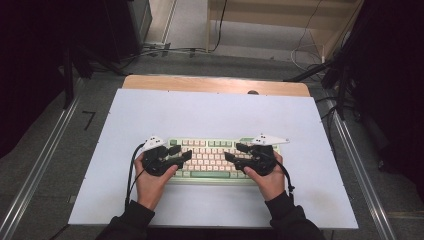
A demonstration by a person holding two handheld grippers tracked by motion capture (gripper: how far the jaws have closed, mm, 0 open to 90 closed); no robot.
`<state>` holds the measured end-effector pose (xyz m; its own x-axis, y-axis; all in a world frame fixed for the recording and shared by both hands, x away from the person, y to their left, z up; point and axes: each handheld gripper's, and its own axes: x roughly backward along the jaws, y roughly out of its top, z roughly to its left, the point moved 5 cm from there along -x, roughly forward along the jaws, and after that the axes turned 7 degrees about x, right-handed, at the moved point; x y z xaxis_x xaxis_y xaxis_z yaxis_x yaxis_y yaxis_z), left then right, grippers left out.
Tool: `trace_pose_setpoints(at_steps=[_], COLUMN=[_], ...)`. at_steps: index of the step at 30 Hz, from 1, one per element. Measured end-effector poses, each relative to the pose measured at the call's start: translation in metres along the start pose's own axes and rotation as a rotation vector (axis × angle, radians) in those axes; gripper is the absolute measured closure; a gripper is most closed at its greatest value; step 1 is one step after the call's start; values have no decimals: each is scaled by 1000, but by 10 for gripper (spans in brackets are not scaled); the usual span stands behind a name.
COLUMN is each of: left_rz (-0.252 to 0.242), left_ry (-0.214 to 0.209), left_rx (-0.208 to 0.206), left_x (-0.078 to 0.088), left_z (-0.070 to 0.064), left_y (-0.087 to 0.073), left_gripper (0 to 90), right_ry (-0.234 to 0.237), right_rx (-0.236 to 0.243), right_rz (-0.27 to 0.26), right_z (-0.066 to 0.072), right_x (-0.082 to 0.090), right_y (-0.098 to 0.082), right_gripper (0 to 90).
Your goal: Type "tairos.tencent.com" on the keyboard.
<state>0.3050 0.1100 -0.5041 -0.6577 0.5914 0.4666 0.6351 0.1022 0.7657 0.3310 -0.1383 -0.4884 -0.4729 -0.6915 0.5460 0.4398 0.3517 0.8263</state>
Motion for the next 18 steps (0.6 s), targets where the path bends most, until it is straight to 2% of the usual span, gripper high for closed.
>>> trace_pose_setpoints(at_steps=[10, 13, 18], left_rz=[10, 21, 62], left_ry=[-7, -26, -82], left_rx=[-4, -9, -21], left_x=[-3, -3, -4], left_z=[-2, -4, -10], left_y=[0, -1, -4], left_gripper=[510, 594, 805], right_ry=[-2, -4, -2], right_rx=[-3, -6, -6], right_rz=[1, 2, 4], right_z=[0, -1, 0], right_x=[1, 1, 1], right_y=[-1, -1, -2], right_gripper=[367, 367, 368])
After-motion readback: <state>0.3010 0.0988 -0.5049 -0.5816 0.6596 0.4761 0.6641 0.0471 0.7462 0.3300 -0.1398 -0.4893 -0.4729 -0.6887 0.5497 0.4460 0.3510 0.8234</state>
